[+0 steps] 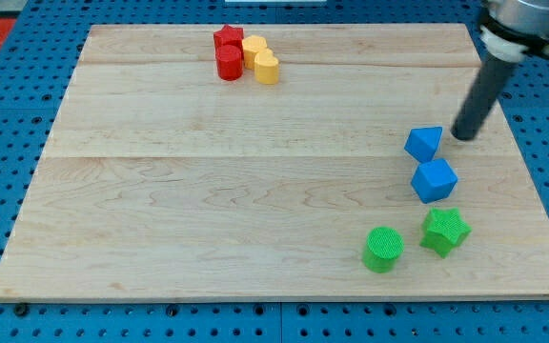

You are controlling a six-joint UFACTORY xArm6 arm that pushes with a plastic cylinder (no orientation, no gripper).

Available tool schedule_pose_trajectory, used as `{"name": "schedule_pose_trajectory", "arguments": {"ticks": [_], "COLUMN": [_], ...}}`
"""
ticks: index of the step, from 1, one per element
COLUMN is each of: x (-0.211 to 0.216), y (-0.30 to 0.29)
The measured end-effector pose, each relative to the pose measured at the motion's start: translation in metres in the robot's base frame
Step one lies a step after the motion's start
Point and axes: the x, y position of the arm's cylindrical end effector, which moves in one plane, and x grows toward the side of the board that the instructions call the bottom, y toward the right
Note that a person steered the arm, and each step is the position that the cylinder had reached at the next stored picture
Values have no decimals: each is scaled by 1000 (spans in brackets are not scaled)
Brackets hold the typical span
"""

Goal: Slide the green circle to the center right

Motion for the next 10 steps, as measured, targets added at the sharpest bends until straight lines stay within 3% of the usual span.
{"name": "schedule_pose_trajectory", "arguments": {"ticks": [1,2,4,7,9,10], "x": [-55,-71,13,222,219,197], "y": [-50,-109,-160,-167,-97,-100]}}
